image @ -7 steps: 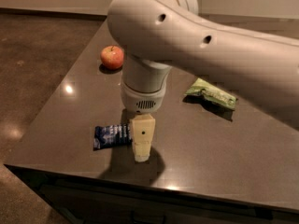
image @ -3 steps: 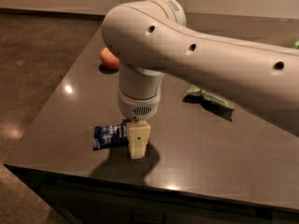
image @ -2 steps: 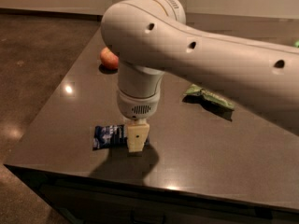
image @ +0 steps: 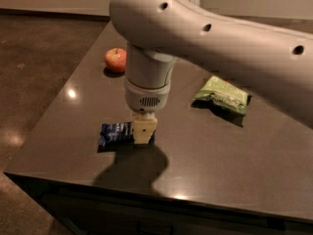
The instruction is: Move rxbar blueberry near apple
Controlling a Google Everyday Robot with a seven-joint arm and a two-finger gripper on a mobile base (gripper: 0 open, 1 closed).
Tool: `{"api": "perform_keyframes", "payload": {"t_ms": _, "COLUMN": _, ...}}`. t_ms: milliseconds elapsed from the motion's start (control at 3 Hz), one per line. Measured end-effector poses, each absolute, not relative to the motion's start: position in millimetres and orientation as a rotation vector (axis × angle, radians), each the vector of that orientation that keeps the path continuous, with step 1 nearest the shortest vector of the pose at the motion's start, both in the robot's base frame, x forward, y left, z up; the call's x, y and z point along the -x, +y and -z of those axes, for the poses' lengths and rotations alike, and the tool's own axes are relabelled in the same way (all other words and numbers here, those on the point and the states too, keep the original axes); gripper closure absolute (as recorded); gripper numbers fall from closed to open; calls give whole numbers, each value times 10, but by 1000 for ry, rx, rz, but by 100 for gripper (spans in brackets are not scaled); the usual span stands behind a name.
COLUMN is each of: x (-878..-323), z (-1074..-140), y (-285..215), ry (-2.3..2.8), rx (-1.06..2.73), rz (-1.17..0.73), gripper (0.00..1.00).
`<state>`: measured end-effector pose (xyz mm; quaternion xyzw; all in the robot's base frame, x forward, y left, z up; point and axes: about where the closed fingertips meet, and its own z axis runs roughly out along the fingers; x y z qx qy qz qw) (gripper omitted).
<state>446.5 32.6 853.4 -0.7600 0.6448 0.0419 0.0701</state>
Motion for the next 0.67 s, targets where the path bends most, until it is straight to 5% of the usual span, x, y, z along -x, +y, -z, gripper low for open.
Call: {"api": "perform_keyframes", "payload": {"t_ms": 667, "x": -4888, "z": -8807, "y": 152, "ry": 2073, "rx": 2074, "rz": -171, "gripper": 100}}
